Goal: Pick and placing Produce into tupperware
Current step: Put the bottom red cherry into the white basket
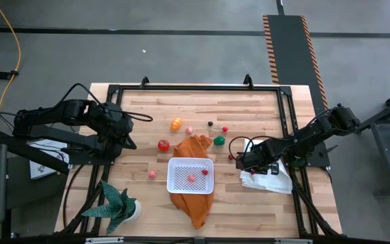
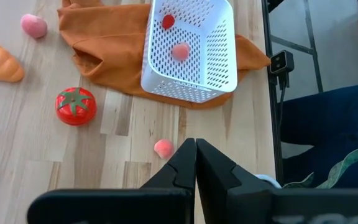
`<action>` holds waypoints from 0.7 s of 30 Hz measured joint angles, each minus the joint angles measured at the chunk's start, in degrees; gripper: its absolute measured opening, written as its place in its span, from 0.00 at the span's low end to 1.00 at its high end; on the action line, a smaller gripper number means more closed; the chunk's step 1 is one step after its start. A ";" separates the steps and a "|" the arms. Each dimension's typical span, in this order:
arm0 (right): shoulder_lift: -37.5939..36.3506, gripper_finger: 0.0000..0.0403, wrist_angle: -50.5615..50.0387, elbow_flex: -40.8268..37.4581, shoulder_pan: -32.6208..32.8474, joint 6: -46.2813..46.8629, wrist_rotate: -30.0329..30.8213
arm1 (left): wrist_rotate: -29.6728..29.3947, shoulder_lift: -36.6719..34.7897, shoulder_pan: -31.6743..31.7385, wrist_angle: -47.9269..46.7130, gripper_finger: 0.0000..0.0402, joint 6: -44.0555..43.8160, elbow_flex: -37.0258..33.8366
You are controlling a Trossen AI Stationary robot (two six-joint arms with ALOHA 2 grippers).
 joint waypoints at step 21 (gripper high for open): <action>0.02 0.33 4.11 -2.89 1.48 3.65 0.90 | 0.02 0.00 0.00 -0.65 0.00 0.00 -0.01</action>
